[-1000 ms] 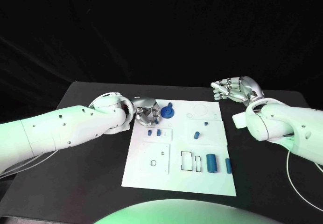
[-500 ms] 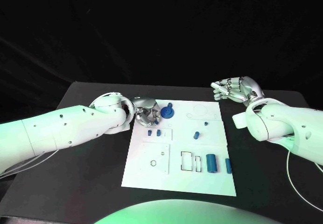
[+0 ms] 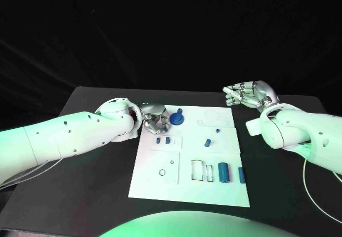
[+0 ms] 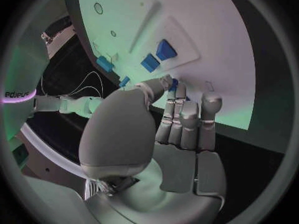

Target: Assemble the parts on the task board

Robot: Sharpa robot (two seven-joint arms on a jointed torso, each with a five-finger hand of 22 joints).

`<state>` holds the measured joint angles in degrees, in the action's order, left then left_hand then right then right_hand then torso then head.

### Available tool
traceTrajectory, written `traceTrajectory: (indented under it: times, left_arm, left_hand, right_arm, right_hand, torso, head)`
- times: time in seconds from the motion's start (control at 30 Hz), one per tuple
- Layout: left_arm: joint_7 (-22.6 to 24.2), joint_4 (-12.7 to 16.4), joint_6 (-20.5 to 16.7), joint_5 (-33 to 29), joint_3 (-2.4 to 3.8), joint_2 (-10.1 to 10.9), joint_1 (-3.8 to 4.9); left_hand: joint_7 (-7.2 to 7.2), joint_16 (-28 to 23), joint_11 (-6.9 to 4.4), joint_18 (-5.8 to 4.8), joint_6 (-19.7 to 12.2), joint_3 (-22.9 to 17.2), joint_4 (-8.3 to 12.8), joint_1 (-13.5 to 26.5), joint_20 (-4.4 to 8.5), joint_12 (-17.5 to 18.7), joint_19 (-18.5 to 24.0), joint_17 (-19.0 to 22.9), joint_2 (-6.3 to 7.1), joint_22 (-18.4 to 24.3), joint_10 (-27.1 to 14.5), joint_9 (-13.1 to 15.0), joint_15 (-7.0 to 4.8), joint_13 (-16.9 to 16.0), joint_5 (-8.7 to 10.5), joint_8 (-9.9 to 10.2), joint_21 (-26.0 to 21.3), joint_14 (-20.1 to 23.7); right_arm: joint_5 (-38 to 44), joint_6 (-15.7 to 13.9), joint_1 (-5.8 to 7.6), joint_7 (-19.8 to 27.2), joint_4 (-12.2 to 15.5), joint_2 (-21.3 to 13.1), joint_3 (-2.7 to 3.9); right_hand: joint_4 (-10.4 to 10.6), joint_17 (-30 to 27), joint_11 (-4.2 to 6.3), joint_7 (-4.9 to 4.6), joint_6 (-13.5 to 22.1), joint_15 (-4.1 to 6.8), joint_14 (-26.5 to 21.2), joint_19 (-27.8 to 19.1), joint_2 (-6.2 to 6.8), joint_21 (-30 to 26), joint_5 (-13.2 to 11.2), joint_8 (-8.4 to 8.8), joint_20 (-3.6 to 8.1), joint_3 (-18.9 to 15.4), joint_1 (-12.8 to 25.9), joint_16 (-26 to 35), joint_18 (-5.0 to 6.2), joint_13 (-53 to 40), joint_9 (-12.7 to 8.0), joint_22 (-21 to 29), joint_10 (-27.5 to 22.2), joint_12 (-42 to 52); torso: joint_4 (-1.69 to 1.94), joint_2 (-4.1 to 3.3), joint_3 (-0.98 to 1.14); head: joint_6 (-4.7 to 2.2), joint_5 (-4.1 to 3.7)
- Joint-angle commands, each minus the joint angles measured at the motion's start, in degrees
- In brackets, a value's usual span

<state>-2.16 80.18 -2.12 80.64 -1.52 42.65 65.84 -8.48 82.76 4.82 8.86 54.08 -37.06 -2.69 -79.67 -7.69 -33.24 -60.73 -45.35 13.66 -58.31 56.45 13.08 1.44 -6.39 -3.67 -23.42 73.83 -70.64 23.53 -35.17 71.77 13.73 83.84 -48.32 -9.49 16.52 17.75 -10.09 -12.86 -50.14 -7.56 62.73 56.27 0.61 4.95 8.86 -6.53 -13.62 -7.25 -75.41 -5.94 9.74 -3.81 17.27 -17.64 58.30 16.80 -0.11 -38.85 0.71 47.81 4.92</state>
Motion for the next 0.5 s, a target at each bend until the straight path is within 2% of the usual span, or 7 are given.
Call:
traceTrajectory:
  times: [0.03,0.3,0.5]
  left_arm:
    - [0.63,0.1,0.08,-0.49,0.0,-0.1,-0.02]
    - [0.32,-0.08,0.25,-0.52,-0.01,-0.09,-0.02]
    - [0.08,-0.13,0.49,-0.52,-0.02,-0.05,-0.02]
  left_hand:
    - [0.2,0.23,0.09,-1.2,0.13,0.22,-0.06,0.32,0.16,0.2,-0.49,-0.15,-0.04,-0.1,0.36,0.07,-0.03,-0.06,0.32,0.25,0.22,-0.6]
    - [0.26,0.24,0.02,-1.13,0.1,0.19,-0.03,0.1,0.18,0.25,-0.3,-0.11,-0.15,0.17,0.33,0.11,-0.09,-0.12,0.28,0.41,0.05,-0.6]
    - [-0.06,0.21,0.23,-1.09,-1.29,0.53,-0.21,0.14,0.16,0.63,-0.1,0.05,0.28,0.52,-0.08,-0.15,0.05,-0.26,0.28,1.81,-0.26,-0.43]
  right_arm:
    - [0.59,0.86,-0.03,0.45,0.04,0.02,0.01]
    - [0.59,0.9,-0.03,0.42,0.01,0.03,0.01]
    - [0.59,0.89,-0.04,0.4,-0.02,0.05,0.01]
  right_hand:
    - [0.02,-0.12,0.1,-0.91,-0.43,0.18,0.18,0.01,-0.57,-0.09,0.07,0.17,-0.06,-0.54,-0.23,0.37,0.72,0.11,-0.09,0.18,-0.33,0.38]
    - [0.02,-0.12,0.1,-0.91,-0.43,0.18,0.18,0.01,-0.57,-0.09,0.07,0.17,-0.06,-0.54,-0.23,0.37,0.72,0.11,-0.09,0.18,-0.33,0.38]
    - [0.02,-0.12,0.1,-0.91,-0.43,0.18,0.18,0.01,-0.57,-0.09,0.07,0.17,-0.06,-0.54,-0.23,0.37,0.72,0.11,-0.09,0.18,-0.33,0.38]
  torso:
    - [-0.03,0.01,-0.02]
    - [0.01,0.02,-0.04]
    - [0.01,0.01,-0.05]
  head:
    - [0.05,0.12]
    - [0.11,0.01]
    - [0.15,0.01]
